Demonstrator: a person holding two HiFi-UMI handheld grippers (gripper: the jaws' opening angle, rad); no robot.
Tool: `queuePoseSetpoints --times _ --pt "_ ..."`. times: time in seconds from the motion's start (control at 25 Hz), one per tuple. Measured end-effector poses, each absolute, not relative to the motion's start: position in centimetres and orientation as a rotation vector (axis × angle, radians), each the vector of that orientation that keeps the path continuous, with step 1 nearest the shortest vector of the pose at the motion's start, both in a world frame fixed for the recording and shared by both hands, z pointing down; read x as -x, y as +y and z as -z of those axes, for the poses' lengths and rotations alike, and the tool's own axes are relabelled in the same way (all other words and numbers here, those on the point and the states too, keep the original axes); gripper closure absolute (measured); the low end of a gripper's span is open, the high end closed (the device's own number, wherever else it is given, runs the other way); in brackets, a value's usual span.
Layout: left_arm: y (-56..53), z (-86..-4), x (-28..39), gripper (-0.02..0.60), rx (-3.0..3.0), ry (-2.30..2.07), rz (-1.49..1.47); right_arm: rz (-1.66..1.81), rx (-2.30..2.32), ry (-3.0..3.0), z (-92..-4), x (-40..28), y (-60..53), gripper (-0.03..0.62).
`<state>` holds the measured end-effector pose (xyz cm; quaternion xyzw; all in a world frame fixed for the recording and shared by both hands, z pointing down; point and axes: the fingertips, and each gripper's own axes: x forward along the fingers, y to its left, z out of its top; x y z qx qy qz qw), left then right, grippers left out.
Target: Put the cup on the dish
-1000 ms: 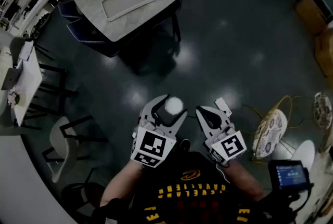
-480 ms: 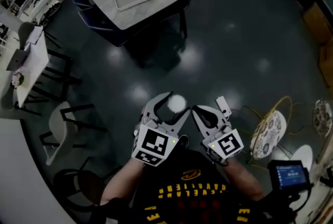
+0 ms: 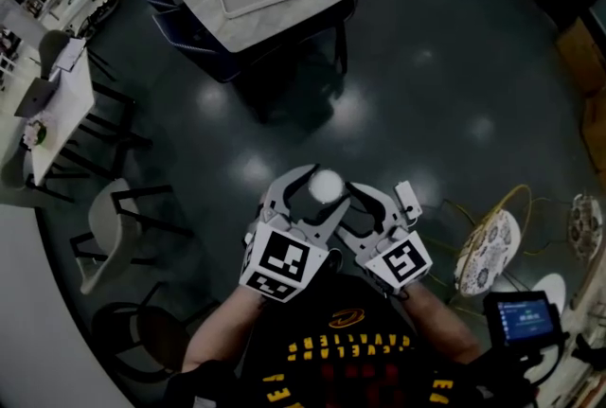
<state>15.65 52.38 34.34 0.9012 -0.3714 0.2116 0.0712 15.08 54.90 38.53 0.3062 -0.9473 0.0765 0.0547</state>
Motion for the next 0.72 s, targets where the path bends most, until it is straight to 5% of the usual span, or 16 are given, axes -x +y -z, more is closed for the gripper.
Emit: queuePoseSetpoints --times 0.72 --pt "47.4 -34.3 -9.7 0.313 -2.693 -1.080 -0.589 -0.151 -0.911 -2.856 -37.2 -7.3 48.4 0.347"
